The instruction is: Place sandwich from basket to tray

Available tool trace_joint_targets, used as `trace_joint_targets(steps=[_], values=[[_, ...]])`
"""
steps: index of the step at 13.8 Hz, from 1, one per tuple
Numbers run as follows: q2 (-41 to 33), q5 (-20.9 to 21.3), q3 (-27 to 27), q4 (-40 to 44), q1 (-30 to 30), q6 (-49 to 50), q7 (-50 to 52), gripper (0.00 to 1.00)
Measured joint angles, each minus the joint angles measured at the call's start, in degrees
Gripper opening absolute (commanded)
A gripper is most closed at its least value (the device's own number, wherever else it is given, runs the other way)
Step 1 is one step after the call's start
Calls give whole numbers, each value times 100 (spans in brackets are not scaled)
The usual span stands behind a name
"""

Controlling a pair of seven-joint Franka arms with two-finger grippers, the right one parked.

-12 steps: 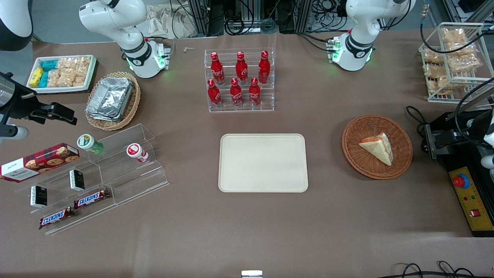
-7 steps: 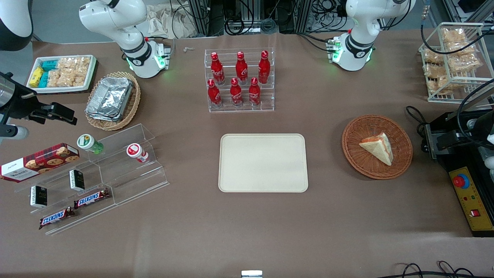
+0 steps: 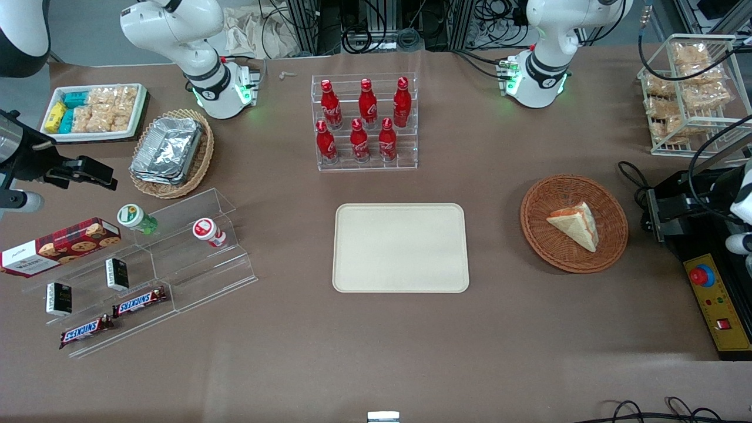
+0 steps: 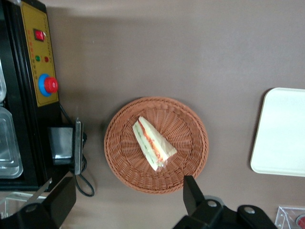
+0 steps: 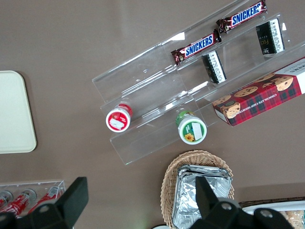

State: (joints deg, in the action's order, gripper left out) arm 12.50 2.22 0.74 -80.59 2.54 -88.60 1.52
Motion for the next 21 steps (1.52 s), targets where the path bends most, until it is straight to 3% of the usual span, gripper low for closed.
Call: trace_joint_targets(steps=[4, 11, 17, 21], values=[[-453, 0, 1, -847, -76, -154, 187, 100], [-1394, 0, 22, -3446, -152, -2000, 1397, 100], [-1334, 0, 60, -4543, -164, -3106, 2481, 100], [-691, 0, 60, -4688, -164, -3638, 3248, 100]])
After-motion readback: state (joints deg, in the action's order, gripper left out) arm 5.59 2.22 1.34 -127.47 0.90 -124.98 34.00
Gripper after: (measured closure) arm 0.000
